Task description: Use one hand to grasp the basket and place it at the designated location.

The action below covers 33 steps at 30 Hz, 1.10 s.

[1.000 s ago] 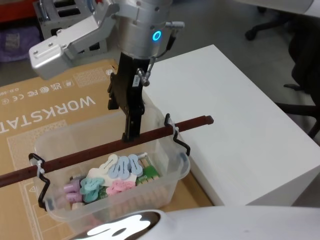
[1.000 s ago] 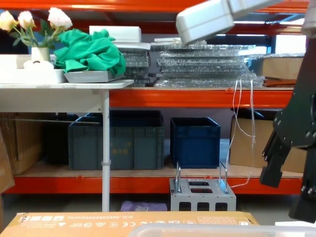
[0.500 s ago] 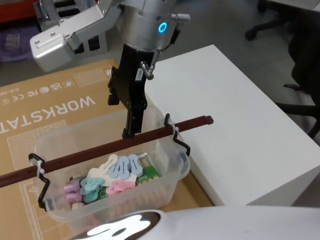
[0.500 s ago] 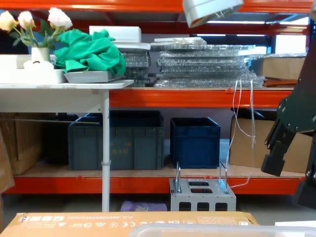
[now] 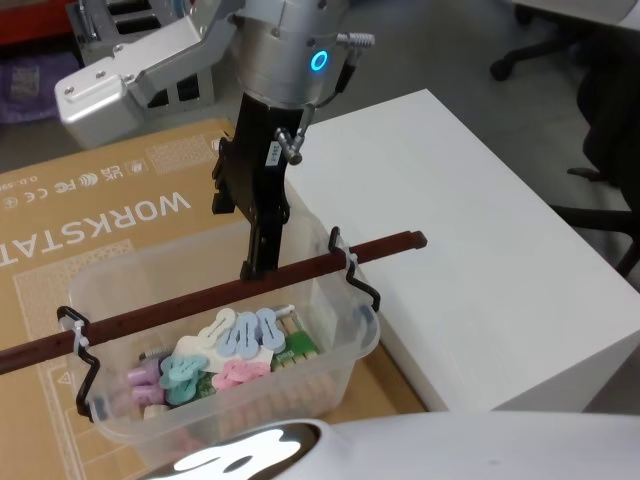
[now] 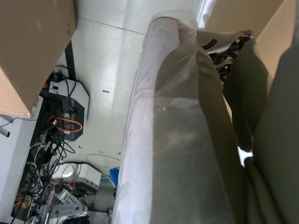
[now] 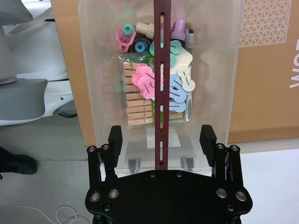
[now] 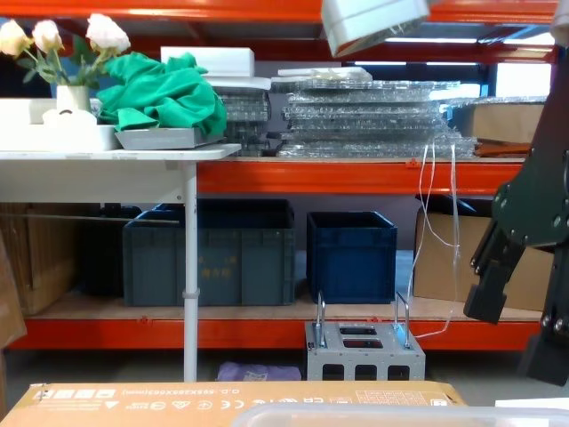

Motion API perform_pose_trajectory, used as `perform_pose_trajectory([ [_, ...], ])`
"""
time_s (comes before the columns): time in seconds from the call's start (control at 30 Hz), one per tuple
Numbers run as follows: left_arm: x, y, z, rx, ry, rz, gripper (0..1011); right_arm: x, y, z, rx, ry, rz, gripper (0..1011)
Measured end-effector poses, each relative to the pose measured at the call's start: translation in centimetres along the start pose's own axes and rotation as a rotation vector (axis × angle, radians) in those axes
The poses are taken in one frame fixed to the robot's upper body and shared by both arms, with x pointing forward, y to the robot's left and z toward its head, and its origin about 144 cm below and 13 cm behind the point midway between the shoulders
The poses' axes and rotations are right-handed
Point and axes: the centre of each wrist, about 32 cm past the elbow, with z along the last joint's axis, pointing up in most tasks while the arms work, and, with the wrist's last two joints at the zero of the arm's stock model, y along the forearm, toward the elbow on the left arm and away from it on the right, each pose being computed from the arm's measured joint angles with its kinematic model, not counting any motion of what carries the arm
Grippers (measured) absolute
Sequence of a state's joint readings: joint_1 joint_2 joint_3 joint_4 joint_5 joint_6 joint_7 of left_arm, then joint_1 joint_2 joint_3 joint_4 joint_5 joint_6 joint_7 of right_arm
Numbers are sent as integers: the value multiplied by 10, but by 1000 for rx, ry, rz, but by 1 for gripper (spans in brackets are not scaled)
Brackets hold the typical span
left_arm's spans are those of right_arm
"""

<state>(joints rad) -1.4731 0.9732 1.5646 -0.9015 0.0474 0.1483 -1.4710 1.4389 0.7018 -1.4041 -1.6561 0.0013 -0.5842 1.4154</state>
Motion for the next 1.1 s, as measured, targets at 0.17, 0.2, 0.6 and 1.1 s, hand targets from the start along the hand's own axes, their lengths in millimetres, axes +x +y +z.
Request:
perform_pose_trajectory([
  [0.17, 0, 0, 0, 0, 0, 0, 0, 4, 9, 1, 0, -6, 19, 1000],
  [0.2, 0, 0, 0, 0, 0, 0, 0, 4, 10, 2, -1, -7, 21, 1000],
  [0.6, 0, 0, 0, 0, 0, 0, 0, 17, 32, 1, 2, -4, 69, 1000],
  [1.1, 0, 0, 0, 0, 0, 0, 0, 27, 59, 1, -10, -7, 128, 1000],
])
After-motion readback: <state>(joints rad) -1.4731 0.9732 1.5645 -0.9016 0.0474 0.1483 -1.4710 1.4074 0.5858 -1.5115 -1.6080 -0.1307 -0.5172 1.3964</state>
